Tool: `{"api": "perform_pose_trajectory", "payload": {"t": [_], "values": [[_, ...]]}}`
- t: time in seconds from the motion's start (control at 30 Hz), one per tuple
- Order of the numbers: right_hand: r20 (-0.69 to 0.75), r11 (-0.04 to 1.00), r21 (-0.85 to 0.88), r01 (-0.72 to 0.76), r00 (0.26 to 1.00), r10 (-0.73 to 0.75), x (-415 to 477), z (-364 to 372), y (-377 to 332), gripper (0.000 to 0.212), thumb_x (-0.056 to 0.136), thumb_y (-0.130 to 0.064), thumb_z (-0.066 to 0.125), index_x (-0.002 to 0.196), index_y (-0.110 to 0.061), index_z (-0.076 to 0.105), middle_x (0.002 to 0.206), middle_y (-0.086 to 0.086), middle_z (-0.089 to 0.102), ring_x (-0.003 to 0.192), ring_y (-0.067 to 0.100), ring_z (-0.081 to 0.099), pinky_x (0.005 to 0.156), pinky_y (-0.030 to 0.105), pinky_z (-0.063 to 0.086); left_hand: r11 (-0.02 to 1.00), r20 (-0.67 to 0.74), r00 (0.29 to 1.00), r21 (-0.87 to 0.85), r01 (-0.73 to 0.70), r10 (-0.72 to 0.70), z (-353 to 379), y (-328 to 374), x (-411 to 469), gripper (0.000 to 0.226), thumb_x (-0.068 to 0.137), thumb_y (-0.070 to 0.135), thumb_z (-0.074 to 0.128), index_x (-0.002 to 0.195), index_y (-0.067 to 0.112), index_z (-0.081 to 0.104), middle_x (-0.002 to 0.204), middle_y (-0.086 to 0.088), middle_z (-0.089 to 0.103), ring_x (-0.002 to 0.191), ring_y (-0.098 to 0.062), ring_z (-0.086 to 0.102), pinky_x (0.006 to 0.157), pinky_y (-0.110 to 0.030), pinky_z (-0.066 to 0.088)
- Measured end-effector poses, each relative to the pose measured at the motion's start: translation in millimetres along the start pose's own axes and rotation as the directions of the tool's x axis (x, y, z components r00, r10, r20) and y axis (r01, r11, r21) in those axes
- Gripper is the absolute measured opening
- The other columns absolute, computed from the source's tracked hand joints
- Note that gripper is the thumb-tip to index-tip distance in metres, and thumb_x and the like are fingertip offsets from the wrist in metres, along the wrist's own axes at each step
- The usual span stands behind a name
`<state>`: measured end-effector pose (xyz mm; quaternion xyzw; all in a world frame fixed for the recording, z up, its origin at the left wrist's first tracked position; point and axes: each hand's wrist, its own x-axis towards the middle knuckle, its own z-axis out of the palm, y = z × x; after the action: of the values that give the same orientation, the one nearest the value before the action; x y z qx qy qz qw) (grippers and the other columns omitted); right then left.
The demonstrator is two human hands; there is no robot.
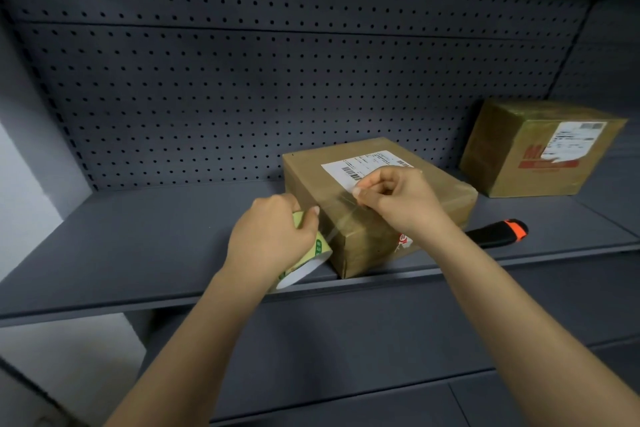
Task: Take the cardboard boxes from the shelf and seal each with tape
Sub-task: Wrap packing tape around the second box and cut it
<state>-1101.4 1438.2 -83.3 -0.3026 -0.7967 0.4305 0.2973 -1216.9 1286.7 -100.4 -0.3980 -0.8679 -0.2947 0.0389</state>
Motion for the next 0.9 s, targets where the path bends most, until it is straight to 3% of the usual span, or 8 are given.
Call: {"api": "perform_pose_trajectory", "payload": {"t": [0.17, 0.47, 0.57, 0.63, 0.7, 0.77, 0.83, 0.9], "values": [[-0.072, 0.976, -0.172, 0.134, 0.986, -0.148, -3, 6, 8, 0.007, 0.085, -0.02, 0.074, 0.08, -0.02, 0.07, 0.074, -0.007, 0.067, 0.066, 0.003, 0.057, 0.06, 0.008, 0.042, 1.0, 0.004, 1.0, -0.002, -0.009, 0.009, 4, -1, 2, 0.037, 0.096, 0.047, 0.05, 0.081, 0.014, 0.058, 0.062, 0.001, 0.052, 0.059, -0.018, 0.055, 0.047, -0.027, 0.035], [-0.154, 0.933, -0.27, 0.239, 0.946, -0.287, -15, 14, 16, 0.008, 0.085, -0.017, 0.074, 0.09, -0.014, 0.068, 0.075, -0.011, 0.066, 0.073, 0.003, 0.06, 0.073, 0.016, 0.048, 0.998, 0.027, 1.0, 0.053, -0.017, 0.015, 6, 2, 7, 0.036, 0.096, 0.047, 0.049, 0.083, 0.015, 0.057, 0.066, 0.003, 0.052, 0.069, -0.021, 0.058, 0.049, -0.026, 0.034], [-0.201, 0.937, -0.252, 0.241, 0.934, -0.294, -20, 19, 17, 0.037, 0.086, -0.015, 0.072, 0.119, -0.018, 0.054, 0.088, -0.007, 0.065, 0.081, 0.009, 0.058, 0.077, 0.017, 0.044, 0.998, 0.046, 0.999, 0.065, -0.02, 0.017, 4, 4, 11, 0.039, 0.095, 0.049, 0.051, 0.084, 0.012, 0.061, 0.068, 0.0, 0.055, 0.068, -0.021, 0.058, 0.049, -0.026, 0.037], [-0.233, 0.946, -0.227, 0.232, 0.93, -0.284, -18, 16, 17, 0.055, 0.083, -0.012, 0.074, 0.13, -0.02, 0.047, 0.118, -0.002, 0.052, 0.087, 0.012, 0.058, 0.083, 0.021, 0.046, 0.997, 0.053, 0.998, 0.069, -0.019, 0.015, 3, 6, 12, 0.041, 0.094, 0.049, 0.052, 0.084, 0.01, 0.063, 0.066, -0.002, 0.056, 0.066, -0.021, 0.059, 0.049, -0.027, 0.04], [-0.245, 0.961, -0.199, 0.195, 0.939, -0.241, -14, 14, 17, 0.055, 0.082, -0.009, 0.075, 0.127, -0.021, 0.047, 0.13, 0.001, 0.036, 0.086, 0.011, 0.058, 0.085, 0.022, 0.05, 0.996, 0.054, 0.998, 0.081, -0.021, 0.017, 3, 7, 13, 0.042, 0.094, 0.048, 0.052, 0.085, 0.008, 0.065, 0.069, -0.005, 0.059, 0.069, -0.023, 0.061, 0.053, -0.031, 0.044], [-0.25, 0.953, -0.22, 0.207, 0.933, -0.26, -16, 16, 18, 0.042, 0.084, -0.002, 0.068, 0.119, -0.019, 0.052, 0.127, -0.001, 0.036, 0.081, 0.007, 0.057, 0.085, 0.024, 0.051, 0.995, 0.058, 0.998, 0.099, -0.025, 0.02, 2, 8, 14, 0.041, 0.094, 0.047, 0.053, 0.088, 0.009, 0.066, 0.073, -0.005, 0.061, 0.071, -0.022, 0.062, 0.056, -0.032, 0.048], [-0.259, 0.902, -0.271, 0.334, 0.878, -0.403, -21, 21, 23, 0.033, 0.084, 0.007, 0.056, 0.109, -0.014, 0.057, 0.121, -0.002, 0.042, 0.089, 0.005, 0.054, 0.088, 0.023, 0.047, 0.994, 0.059, 0.998, 0.104, -0.029, 0.023, 3, 8, 15, 0.04, 0.094, 0.047, 0.053, 0.088, 0.01, 0.066, 0.074, -0.004, 0.061, 0.071, -0.022, 0.061, 0.056, -0.032, 0.047], [-0.175, 0.797, -0.328, 0.506, 0.797, -0.578, -25, 26, 34, 0.029, 0.086, 0.005, 0.049, 0.107, -0.009, 0.064, 0.118, 0.002, 0.056, 0.107, 0.009, 0.054, 0.097, 0.023, 0.041, 0.994, 0.05, 0.998, 0.107, -0.032, 0.027, 3, 8, 15, 0.039, 0.094, 0.047, 0.053, 0.085, 0.011, 0.064, 0.071, -0.002, 0.058, 0.069, -0.021, 0.059, 0.05, -0.028, 0.041]]}}
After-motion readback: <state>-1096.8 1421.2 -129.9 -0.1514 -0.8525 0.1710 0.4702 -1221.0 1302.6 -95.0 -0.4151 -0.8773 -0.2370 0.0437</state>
